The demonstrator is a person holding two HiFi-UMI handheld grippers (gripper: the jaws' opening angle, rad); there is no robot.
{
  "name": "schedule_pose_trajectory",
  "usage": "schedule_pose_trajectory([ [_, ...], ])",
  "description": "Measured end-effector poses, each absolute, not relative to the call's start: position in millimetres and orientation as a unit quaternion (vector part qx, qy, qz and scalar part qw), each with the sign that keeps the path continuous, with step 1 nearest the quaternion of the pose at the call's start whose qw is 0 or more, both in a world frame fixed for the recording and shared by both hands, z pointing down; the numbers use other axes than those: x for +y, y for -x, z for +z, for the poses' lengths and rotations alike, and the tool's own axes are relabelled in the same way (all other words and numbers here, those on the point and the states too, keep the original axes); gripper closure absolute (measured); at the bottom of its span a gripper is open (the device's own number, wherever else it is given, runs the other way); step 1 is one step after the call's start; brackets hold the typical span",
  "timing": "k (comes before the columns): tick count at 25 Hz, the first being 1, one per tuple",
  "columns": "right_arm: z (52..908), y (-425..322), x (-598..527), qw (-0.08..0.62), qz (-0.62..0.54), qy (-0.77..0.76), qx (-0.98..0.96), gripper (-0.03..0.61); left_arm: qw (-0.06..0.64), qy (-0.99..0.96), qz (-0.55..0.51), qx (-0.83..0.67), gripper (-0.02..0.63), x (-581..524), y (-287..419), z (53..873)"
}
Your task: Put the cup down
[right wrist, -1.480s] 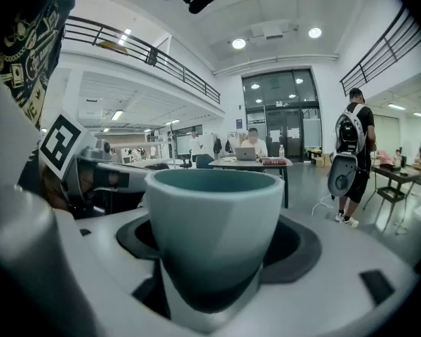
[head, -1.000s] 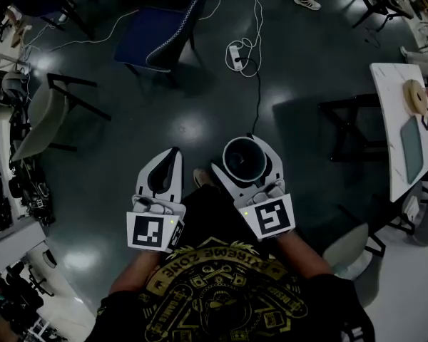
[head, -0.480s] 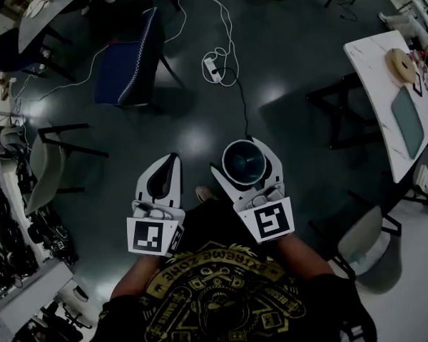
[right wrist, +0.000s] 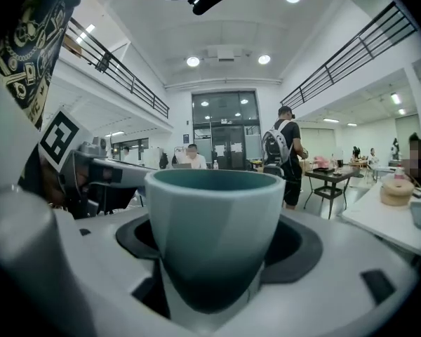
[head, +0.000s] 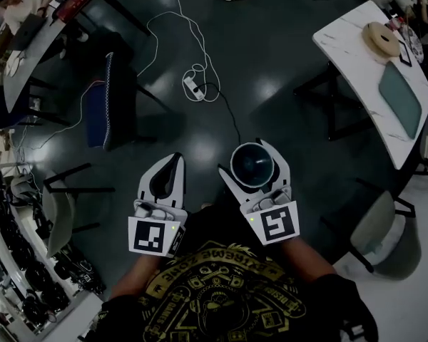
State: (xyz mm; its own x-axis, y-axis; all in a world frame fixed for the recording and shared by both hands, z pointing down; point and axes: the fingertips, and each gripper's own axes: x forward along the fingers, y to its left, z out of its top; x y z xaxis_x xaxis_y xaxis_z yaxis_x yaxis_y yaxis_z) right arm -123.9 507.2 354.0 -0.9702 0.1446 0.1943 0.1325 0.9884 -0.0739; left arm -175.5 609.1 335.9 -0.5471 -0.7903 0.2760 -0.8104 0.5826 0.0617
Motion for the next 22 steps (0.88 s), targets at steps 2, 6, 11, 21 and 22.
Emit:
schedule_pose_trajectory([
  [2, 352, 125, 487, 0.093, 0.021, 0.055, -0.994, 0.198, 0.133, -0.47, 0.043, -0.871, 0.604, 590, 180, 333],
  [6, 345, 124, 451, 0.081, 0.006, 0.019, -0.997, 0.198, 0.123, -0.503, 0.042, -0.855, 0.604, 548, 186, 327],
  [11, 338, 110, 405, 0.074, -0.002, -0.034, -0.997, 0.198, 0.113, -0.55, 0.044, -0.826, 0.604, 492, 185, 323],
  [21, 333, 65, 343, 0.068, 0.012, -0.15, -0.986, 0.198, 0.092, -0.641, 0.036, -0.762, 0.604, 403, 156, 313],
  [22, 333, 61, 338, 0.068, 0.014, -0.161, -0.984, 0.198, 0.091, -0.648, 0.036, -0.755, 0.604, 396, 153, 313],
])
